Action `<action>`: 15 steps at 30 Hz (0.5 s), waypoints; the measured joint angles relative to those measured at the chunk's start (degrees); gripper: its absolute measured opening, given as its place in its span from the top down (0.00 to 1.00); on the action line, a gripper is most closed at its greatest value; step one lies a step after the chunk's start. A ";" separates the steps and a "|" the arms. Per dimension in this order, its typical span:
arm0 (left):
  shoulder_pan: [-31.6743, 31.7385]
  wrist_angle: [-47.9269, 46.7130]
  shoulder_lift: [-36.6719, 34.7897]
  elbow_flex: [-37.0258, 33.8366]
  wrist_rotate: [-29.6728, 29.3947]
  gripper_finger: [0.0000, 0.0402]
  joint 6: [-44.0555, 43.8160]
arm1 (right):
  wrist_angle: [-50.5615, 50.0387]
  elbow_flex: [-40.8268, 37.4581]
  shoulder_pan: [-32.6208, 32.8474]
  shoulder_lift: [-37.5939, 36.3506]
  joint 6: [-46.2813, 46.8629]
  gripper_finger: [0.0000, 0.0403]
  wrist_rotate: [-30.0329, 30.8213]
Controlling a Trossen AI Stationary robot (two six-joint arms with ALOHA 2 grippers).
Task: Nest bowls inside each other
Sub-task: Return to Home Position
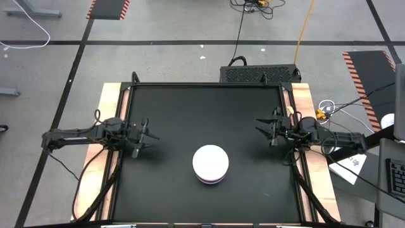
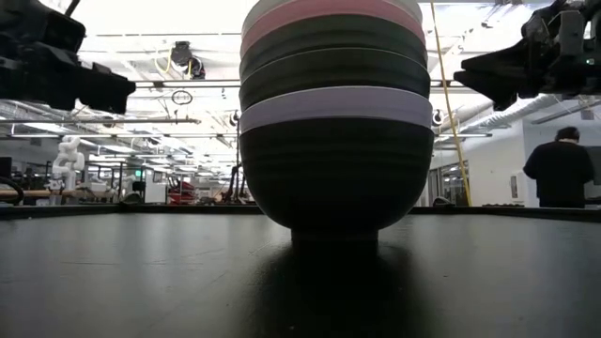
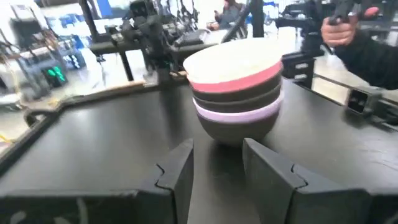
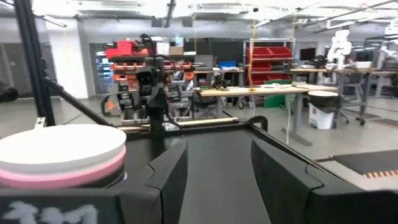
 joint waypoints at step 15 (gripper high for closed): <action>9.68 4.17 8.98 -1.35 1.88 0.65 1.49 | -2.13 0.00 -5.74 1.04 2.30 0.58 -9.91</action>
